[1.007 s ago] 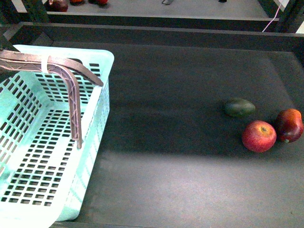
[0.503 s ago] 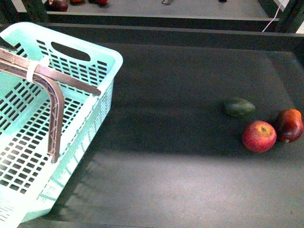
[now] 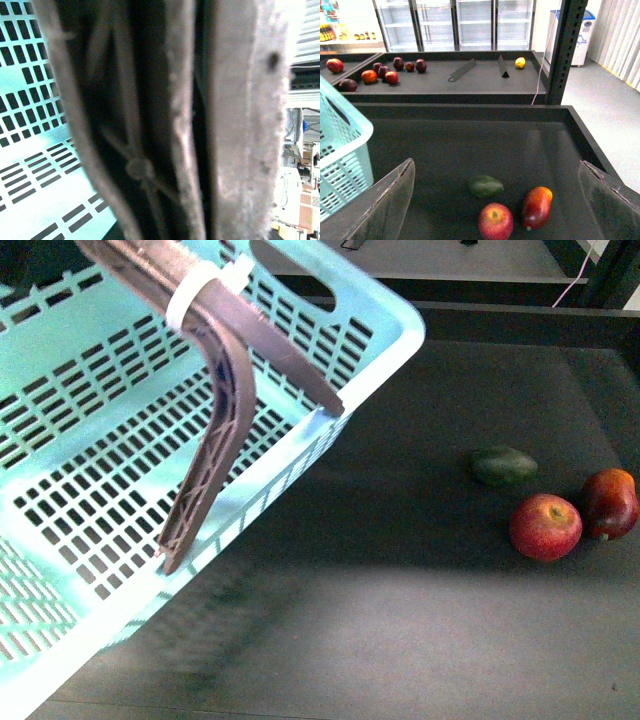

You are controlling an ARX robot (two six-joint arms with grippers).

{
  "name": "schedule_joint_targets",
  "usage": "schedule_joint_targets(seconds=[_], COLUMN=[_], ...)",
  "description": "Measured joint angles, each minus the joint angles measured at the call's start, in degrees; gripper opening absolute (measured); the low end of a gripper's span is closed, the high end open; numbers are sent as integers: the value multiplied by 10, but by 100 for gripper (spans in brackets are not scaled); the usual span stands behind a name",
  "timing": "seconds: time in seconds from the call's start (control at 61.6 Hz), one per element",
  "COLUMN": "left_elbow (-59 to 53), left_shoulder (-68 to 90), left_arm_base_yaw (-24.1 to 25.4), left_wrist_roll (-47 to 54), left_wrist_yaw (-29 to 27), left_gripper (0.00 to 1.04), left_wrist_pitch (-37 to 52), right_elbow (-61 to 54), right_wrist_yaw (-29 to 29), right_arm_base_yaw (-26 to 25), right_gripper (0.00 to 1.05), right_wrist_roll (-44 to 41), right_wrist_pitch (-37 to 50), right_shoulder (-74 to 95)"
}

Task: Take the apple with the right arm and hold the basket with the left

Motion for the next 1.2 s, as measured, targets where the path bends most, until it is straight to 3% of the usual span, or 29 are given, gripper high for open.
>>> schedule_joint_targets(seconds=[0.162,0.374,0.893,1.007,1.056,1.202], left_elbow=[29,31,31,31,31,31], left_shoulder=[-5,-5,-5,-6,-6,-6], left_arm_base_yaw=[-62,-103,-105,-105,-106,-106], left_wrist_roll=[19,26,37,37,38,37], left_wrist_yaw=[-4,3,1,0,0,0], left_gripper=[16,16,16,16,16,16], left_wrist_pitch=[-8,-7,0,0,1,1], right_elbow=[0,0,1,82,94,93], right_wrist_yaw=[0,0,1,23,17,-8], right_arm_base_yaw=[0,0,0,-14,-28,-70], right_gripper=[96,96,96,96,96,96], right_wrist_roll=[0,0,0,-34,-44,-66], right_wrist_pitch=[0,0,-1,-203,-250,-260], right_shoulder=[0,0,1,123,161,206])
